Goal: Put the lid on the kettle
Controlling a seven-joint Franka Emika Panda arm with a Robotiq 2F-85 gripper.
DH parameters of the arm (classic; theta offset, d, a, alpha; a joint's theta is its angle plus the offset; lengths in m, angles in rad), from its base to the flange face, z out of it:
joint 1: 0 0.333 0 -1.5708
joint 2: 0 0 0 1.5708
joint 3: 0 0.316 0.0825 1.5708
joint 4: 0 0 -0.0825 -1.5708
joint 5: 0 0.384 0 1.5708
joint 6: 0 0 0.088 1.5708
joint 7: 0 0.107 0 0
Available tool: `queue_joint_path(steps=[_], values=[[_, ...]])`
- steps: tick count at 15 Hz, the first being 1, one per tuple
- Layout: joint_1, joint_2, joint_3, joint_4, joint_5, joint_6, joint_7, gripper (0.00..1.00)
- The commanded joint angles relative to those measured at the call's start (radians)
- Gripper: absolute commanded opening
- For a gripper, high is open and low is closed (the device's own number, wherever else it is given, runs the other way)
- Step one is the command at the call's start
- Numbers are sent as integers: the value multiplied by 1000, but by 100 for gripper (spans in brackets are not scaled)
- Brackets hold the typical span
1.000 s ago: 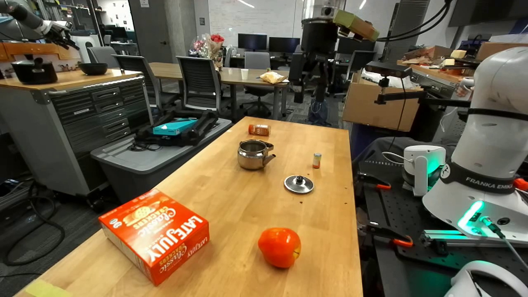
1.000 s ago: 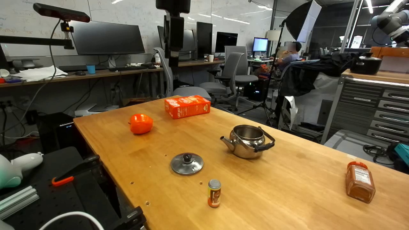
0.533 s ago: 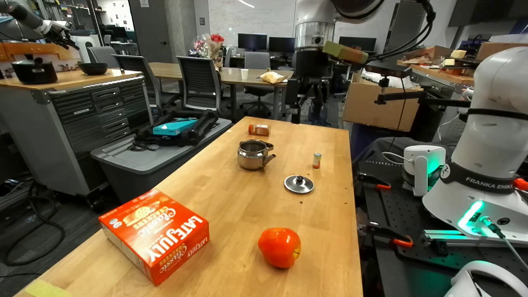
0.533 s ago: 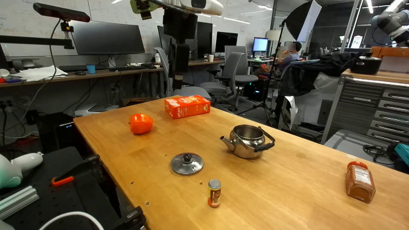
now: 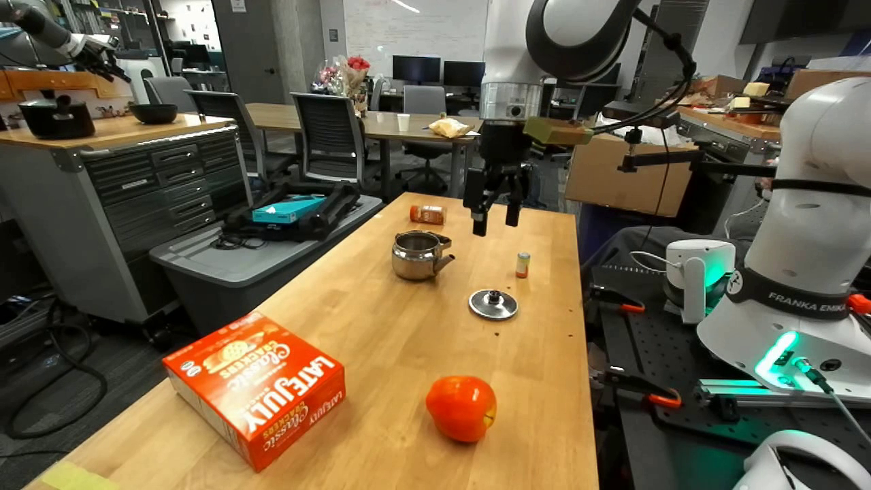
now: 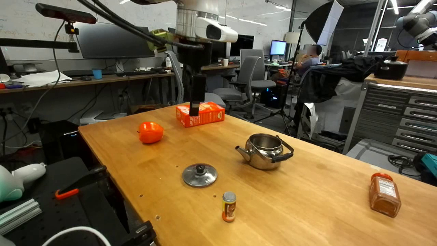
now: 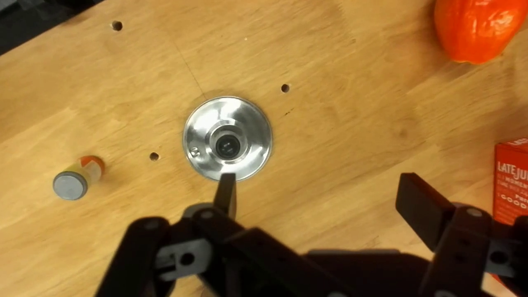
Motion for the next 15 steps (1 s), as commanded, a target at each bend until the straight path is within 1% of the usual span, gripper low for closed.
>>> queue_joint_path(steps=[1,11,15], values=[[18,42,-10,-12,12,54,-38,100],[13,181,-16,-4,-47,179,0,100],[14,242,-28,21,-54,194,-7,100]])
